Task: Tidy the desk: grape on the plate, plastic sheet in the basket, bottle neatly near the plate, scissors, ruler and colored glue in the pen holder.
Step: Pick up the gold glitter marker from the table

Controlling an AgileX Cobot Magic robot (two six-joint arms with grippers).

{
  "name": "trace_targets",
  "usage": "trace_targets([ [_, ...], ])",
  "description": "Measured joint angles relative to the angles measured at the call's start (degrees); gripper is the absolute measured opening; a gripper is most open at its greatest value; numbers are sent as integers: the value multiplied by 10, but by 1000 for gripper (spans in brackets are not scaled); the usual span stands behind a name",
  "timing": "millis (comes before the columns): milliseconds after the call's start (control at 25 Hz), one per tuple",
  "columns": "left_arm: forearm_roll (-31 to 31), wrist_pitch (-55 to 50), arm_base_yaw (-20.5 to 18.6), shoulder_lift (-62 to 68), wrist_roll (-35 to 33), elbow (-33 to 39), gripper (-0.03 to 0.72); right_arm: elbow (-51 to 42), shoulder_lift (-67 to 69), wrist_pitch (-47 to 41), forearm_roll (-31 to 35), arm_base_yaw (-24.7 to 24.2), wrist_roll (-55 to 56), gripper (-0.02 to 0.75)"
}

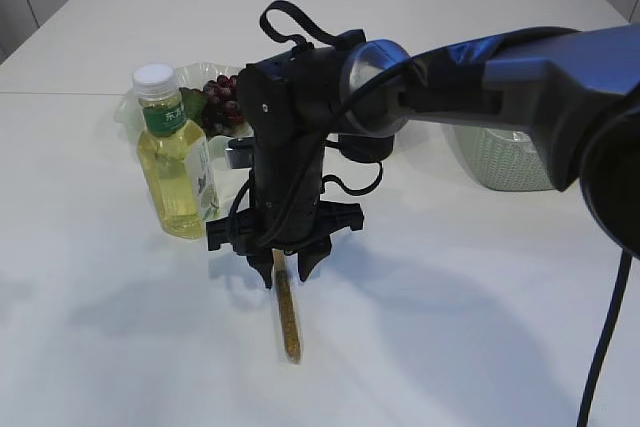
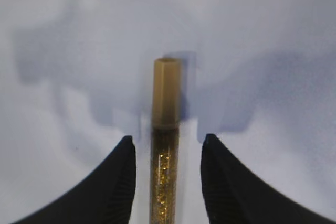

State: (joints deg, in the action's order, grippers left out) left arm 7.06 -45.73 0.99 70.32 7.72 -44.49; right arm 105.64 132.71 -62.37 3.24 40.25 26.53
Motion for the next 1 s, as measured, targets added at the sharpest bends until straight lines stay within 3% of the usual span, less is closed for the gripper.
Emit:
trace_targets([
  [720,1,0,0,0,0,0,242,0,20,-3,-5,0,1,331],
  [800,1,0,0,0,0,0,242,0,20,-4,-5,0,1,305],
  [1000,1,0,0,0,0,0,242,0,20,-6,-5,0,-4,152],
])
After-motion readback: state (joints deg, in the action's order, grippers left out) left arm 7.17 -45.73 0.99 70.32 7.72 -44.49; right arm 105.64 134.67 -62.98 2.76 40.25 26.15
